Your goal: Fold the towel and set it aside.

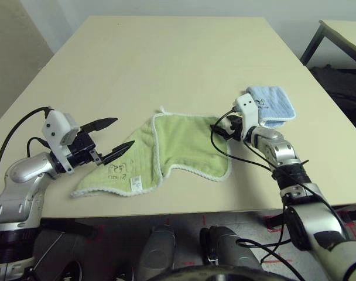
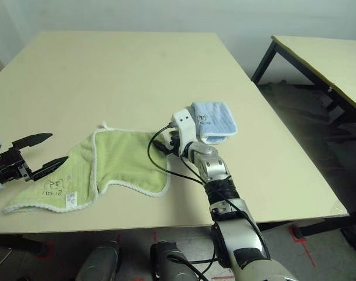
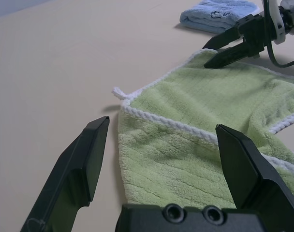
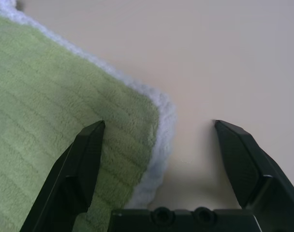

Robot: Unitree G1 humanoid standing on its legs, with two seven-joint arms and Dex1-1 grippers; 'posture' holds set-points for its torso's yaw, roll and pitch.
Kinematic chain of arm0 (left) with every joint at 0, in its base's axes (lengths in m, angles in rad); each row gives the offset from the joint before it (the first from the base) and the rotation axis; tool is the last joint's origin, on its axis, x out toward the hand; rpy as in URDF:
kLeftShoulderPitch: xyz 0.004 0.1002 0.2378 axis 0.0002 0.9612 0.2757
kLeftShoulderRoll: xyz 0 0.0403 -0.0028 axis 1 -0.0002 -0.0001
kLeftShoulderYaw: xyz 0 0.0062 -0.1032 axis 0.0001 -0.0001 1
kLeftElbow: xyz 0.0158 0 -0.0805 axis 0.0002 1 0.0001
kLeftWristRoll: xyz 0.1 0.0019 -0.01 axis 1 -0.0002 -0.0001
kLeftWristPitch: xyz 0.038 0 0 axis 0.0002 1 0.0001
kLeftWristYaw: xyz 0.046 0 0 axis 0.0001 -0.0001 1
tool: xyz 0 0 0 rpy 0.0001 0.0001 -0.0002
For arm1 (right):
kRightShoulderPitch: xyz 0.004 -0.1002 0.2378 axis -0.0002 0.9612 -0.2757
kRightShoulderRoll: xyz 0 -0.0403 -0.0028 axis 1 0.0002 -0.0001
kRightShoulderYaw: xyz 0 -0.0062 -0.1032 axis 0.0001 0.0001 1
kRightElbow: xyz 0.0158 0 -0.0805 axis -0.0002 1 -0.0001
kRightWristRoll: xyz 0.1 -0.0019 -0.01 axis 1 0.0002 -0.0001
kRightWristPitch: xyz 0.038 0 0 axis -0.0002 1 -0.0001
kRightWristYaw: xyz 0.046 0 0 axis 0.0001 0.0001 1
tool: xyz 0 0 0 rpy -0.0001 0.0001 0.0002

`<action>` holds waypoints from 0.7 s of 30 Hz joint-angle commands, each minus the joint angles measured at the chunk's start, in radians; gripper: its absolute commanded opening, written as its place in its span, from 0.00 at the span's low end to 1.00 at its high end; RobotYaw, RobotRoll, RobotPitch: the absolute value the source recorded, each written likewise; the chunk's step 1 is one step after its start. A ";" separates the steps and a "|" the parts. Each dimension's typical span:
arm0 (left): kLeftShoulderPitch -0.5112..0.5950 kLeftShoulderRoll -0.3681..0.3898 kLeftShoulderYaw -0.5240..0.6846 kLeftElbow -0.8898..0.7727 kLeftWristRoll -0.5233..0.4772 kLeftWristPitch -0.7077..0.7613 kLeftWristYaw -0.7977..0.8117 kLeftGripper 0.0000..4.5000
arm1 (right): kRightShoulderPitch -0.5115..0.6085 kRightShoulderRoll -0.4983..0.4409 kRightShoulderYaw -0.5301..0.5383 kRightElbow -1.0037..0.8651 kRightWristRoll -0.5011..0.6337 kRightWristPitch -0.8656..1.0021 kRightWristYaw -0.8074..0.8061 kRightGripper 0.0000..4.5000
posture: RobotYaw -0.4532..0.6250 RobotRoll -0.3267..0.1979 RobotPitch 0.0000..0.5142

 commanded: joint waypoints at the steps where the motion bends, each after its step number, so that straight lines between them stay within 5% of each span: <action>1: -0.003 0.007 -0.007 0.002 0.004 0.000 -0.012 1.00 | -0.010 0.005 -0.005 0.030 0.003 -0.004 0.010 0.82 | 0.56 0.62 0.19; 11: 0.007 0.005 -0.003 0.022 0.016 -0.024 -0.023 1.00 | -0.005 -0.006 -0.019 -0.015 0.024 0.014 0.049 0.00 | 0.56 0.62 0.19; 21: -0.002 0.009 -0.009 0.045 0.024 -0.037 -0.029 1.00 | -0.062 -0.055 -0.131 -0.418 0.334 0.445 0.160 0.00 | 0.55 0.62 0.19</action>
